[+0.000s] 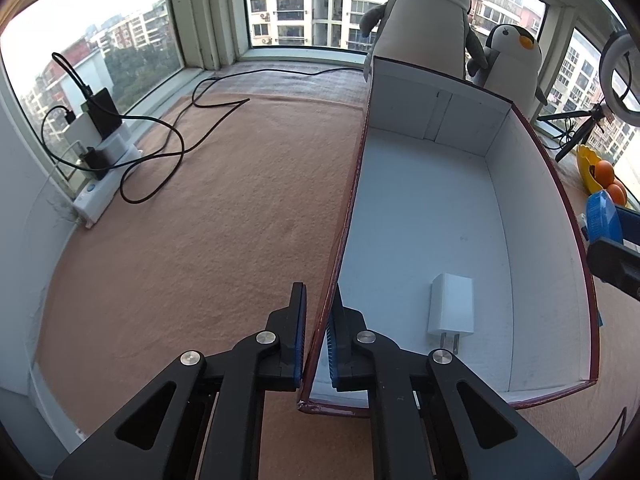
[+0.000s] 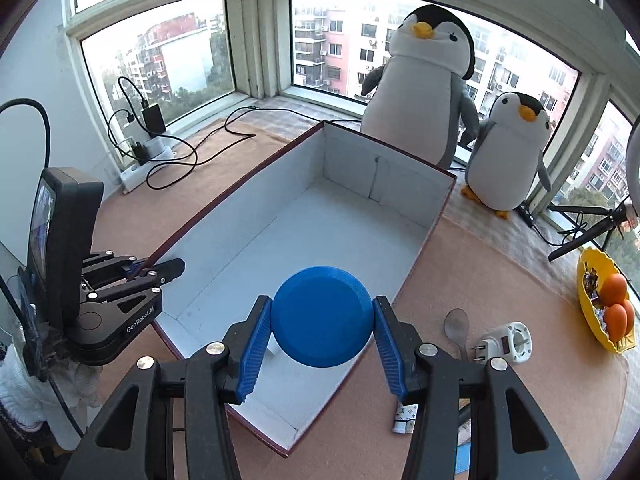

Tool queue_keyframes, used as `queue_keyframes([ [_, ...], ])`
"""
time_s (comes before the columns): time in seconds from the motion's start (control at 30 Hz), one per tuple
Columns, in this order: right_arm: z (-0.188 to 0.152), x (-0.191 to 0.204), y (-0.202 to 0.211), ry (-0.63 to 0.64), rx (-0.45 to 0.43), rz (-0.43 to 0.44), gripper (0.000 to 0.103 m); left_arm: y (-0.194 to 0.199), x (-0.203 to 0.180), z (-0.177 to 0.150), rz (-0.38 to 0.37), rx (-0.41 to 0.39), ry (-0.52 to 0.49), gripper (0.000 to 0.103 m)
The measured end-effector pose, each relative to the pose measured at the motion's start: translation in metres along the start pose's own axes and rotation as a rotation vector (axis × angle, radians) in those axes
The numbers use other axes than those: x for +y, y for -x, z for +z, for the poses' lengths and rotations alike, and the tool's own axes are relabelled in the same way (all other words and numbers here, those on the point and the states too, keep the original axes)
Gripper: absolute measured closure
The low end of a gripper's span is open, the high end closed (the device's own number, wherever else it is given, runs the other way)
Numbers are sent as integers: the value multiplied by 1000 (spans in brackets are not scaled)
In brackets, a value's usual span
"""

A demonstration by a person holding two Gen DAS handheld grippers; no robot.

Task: Organize rigid objects
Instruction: 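Carry the blue lid into the box beside the charger and release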

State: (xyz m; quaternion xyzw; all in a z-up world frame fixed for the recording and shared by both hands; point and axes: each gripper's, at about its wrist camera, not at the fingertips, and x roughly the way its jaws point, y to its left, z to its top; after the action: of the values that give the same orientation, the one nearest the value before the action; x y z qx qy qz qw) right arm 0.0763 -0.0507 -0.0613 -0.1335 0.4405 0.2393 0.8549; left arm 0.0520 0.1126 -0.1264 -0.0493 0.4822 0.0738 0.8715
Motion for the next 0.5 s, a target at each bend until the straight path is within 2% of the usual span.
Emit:
queue_keyframes([
  [0.4, -1, 15, -13, 15, 24, 21, 55, 0, 0, 0, -7, 0, 0, 95],
  [0.47, 0, 15, -11, 13, 15, 22, 44, 0, 0, 0, -7, 1, 0, 95],
  [0.5, 0, 15, -10, 10, 9, 19, 41, 0, 0, 0, -7, 1, 0, 95],
])
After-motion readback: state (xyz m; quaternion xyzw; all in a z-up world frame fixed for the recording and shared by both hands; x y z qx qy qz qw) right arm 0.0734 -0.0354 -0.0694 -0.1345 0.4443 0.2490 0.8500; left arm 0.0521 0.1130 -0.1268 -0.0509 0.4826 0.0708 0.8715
